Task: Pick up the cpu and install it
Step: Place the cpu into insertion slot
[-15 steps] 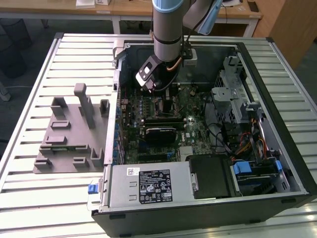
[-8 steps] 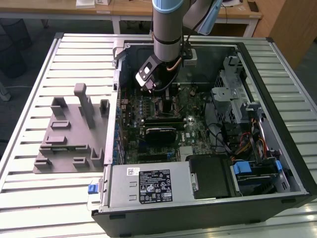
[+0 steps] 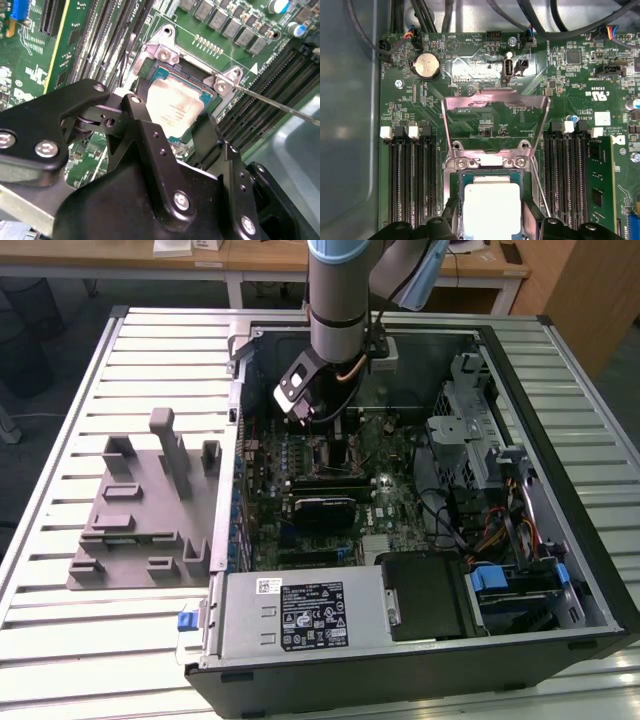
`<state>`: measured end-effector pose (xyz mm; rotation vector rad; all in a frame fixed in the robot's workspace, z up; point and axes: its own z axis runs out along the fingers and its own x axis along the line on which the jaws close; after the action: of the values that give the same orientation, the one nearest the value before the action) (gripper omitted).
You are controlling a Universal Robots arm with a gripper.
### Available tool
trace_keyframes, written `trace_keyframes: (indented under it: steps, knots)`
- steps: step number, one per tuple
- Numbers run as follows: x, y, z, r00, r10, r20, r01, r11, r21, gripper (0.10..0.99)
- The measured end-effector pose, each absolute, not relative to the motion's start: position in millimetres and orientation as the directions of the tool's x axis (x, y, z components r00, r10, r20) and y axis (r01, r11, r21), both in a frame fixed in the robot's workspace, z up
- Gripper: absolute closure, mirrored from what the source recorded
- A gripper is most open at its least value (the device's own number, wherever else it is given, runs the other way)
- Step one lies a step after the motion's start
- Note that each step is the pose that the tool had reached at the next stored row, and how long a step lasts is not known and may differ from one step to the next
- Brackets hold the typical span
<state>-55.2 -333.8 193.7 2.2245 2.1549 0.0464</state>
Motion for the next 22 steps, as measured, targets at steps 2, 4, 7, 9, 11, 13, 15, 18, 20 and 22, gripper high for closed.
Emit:
trace_keyframes:
  steps: [2, 4, 7, 9, 11, 13, 15, 18, 20, 22]
  knots:
    - [-55.2, -333.7, 198.3, 0.032, 0.999, -0.009, 0.998, -0.032, 0.053, 0.467]
    - [-55.2, -333.7, 204.0, 0.032, 0.999, -0.009, 0.998, -0.032, 0.053, 0.467]
    - [-55.2, -333.7, 206.8, 0.032, 0.999, -0.009, 0.998, -0.032, 0.053, 0.467]
    - [-55.2, -333.7, 206.8, 0.032, 0.999, -0.009, 0.998, -0.031, 0.053, 0.467]
    - [-55.2, -333.7, 206.8, 0.032, 0.999, -0.009, 0.998, -0.031, 0.053, 0.467]
    - [-55.2, -333.7, 206.9, 0.032, 0.999, -0.009, 0.998, -0.031, 0.053, 0.467]
    - [-55.2, -333.7, 206.9, 0.032, 0.999, -0.009, 0.998, -0.031, 0.053, 0.545]
    - [-55.2, -333.7, 207.0, 0.032, 0.999, -0.009, 0.998, -0.031, 0.053, 0.663]
    - [-55.2, -333.7, 207.0, 0.032, 0.999, -0.009, 0.998, -0.031, 0.053, 0.722]
    - [-55.2, -333.7, 207.0, 0.032, 0.999, -0.009, 0.998, -0.031, 0.053, 0.839]
